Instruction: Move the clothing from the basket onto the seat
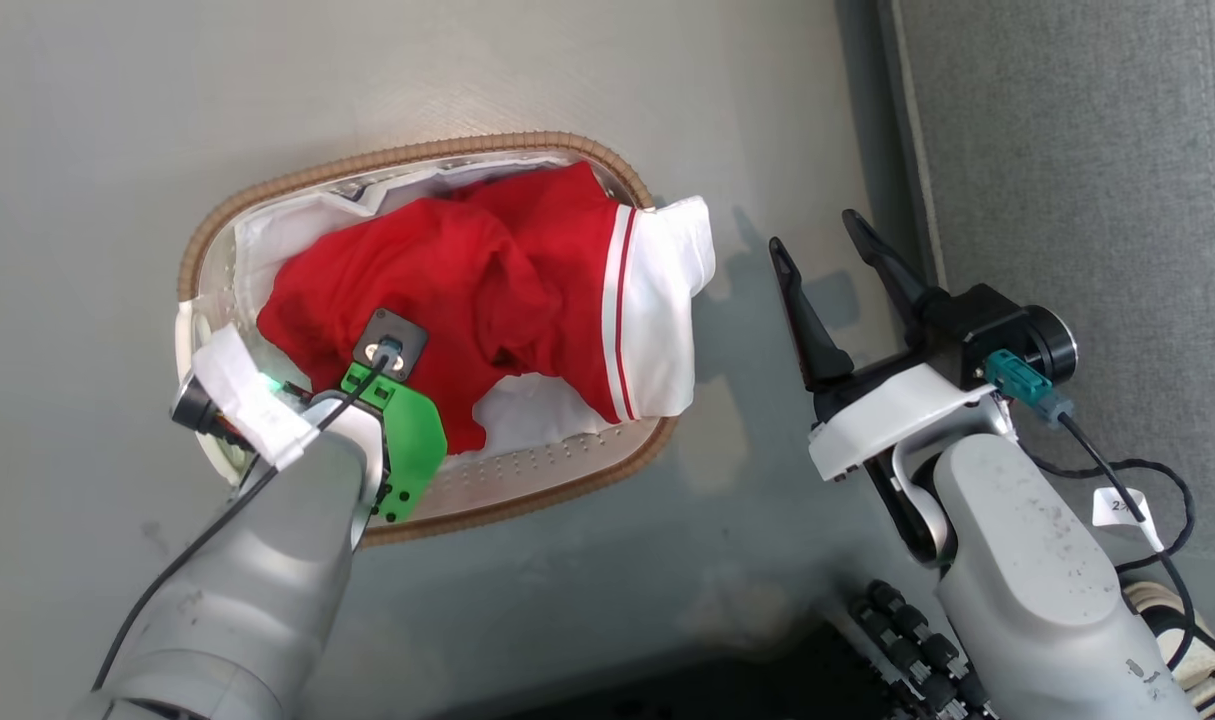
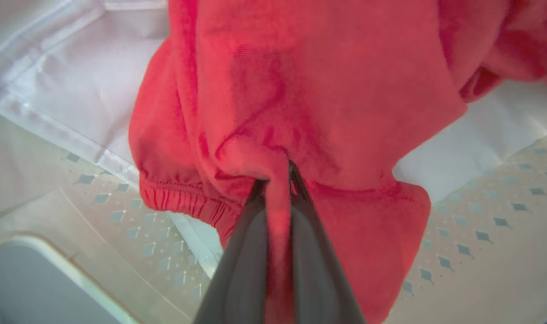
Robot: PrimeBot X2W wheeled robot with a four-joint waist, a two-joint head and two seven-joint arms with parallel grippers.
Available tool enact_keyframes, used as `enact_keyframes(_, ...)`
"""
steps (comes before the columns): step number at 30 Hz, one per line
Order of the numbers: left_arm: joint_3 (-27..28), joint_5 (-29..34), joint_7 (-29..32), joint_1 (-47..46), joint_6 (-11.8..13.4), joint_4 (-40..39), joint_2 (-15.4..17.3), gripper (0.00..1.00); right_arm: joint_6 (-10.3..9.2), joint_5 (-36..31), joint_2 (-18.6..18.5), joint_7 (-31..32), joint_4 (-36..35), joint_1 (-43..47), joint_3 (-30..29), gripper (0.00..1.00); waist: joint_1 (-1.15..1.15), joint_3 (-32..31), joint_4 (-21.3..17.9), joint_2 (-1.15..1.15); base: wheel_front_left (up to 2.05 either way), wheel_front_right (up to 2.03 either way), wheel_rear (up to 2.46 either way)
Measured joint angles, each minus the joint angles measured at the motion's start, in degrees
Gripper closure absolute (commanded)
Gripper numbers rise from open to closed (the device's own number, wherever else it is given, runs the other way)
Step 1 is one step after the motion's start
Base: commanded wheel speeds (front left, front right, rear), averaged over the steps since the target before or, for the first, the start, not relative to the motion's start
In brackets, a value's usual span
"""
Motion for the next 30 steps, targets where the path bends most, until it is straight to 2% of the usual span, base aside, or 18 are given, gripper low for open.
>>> enact_keyframes(9,0.6,-2.2,-9.4,4.2,0.6,-0.3,-0.7,1.00,0.00,0.5,0.4,0.0,1.5,1.0,0.6,0.00,0.00,-5.0,0.1,0.00,0.00,0.00,0.00)
enact_keyframes(15,1.7,-4.8,-11.9,8.5,0.7,-2.4,-0.9,1.00,0.00,0.5,0.0,0.0,3.2,4.4,0.4,0.00,0.00,-10.3,0.6,0.00,0.00,0.00,0.00)
enact_keyframes(20,3.0,-5.8,-12.2,13.9,0.8,-9.6,-0.9,1.00,0.01,0.6,-0.4,0.0,4.1,7.7,0.0,0.00,0.00,-15.8,1.5,0.00,0.00,0.00,0.00)
enact_keyframes(30,5.7,-5.0,-12.2,24.1,0.4,-23.5,1.2,1.00,0.00,0.7,-0.7,0.0,5.3,13.3,-0.7,0.00,-0.01,-26.7,3.9,0.00,0.00,0.00,0.00)
